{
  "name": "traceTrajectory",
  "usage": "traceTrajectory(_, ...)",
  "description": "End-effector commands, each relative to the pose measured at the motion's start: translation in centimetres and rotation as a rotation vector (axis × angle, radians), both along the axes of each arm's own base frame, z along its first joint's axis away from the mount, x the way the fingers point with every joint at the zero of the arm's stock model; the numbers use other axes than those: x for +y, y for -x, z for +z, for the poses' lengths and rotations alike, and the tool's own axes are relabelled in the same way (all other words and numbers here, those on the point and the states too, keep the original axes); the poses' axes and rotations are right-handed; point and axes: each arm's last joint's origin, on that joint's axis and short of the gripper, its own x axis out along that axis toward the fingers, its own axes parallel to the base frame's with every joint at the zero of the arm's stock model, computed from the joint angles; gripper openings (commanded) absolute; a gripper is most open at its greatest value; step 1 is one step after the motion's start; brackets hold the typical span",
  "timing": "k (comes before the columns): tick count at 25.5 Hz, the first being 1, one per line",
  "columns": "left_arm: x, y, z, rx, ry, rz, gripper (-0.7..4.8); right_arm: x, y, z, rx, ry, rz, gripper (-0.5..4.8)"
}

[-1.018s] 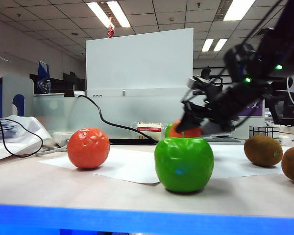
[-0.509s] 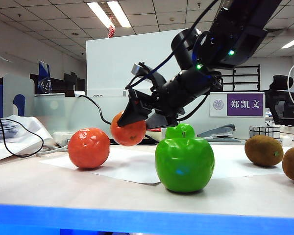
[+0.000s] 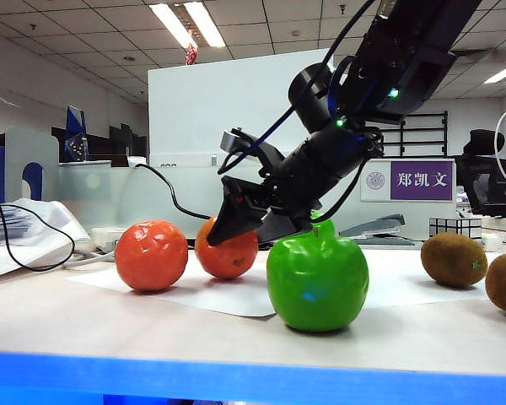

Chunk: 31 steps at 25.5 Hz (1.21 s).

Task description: Put the same fruits together.

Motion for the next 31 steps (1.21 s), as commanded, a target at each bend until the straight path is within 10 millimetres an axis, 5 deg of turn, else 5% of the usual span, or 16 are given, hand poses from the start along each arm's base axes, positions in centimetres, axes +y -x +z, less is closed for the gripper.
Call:
traceTrajectory(1, -0.2, 0.1, 0.2, -0.029, -0.035, -0.069, 4.79, 0.2, -0.1, 0.2, -0.038, -0.002, 0.024, -0.06)
traceTrajectory(6, -0.3, 0.2, 0.1, -0.057, -0.096, -0.102, 4.61, 0.3, -0.1, -0.2, -0.030, 0.003, 0.025, 0.23)
traceTrajectory(10, -0.3, 0.2, 0.1, -0.049, -0.095, -0.103, 4.61, 0.3, -0.1, -0.2, -0.030, 0.003, 0.025, 1.42)
traceTrajectory(12, -0.3, 0.2, 0.1, -0.049, -0.094, -0.104, 4.61, 0.3, -0.1, -0.2, -0.031, 0.003, 0.025, 2.49)
traceTrajectory(16, -0.3, 0.2, 0.1, -0.049, -0.092, -0.104, 4.61, 0.3, -0.1, -0.2, -0.031, 0.003, 0.025, 3.19)
traceTrajectory(17, -0.3, 0.2, 0.1, -0.049, -0.091, -0.104, 4.61, 0.3, -0.1, -0.2, -0.032, 0.002, 0.025, 4.10)
traceTrajectory(19, -0.3, 0.2, 0.1, -0.048, -0.091, -0.104, 4.61, 0.3, -0.1, -0.2, -0.033, 0.001, 0.025, 4.73)
traceTrajectory(26, -0.3, 0.2, 0.1, -0.042, -0.082, -0.112, 4.61, 0.5, -0.4, 0.4, -0.081, -0.028, 0.023, 4.79)
traceTrajectory(31, -0.3, 0.2, 0.1, -0.042, -0.083, -0.116, 4.61, 1.0, -1.6, 2.8, -0.146, -0.085, 0.007, 4.79)
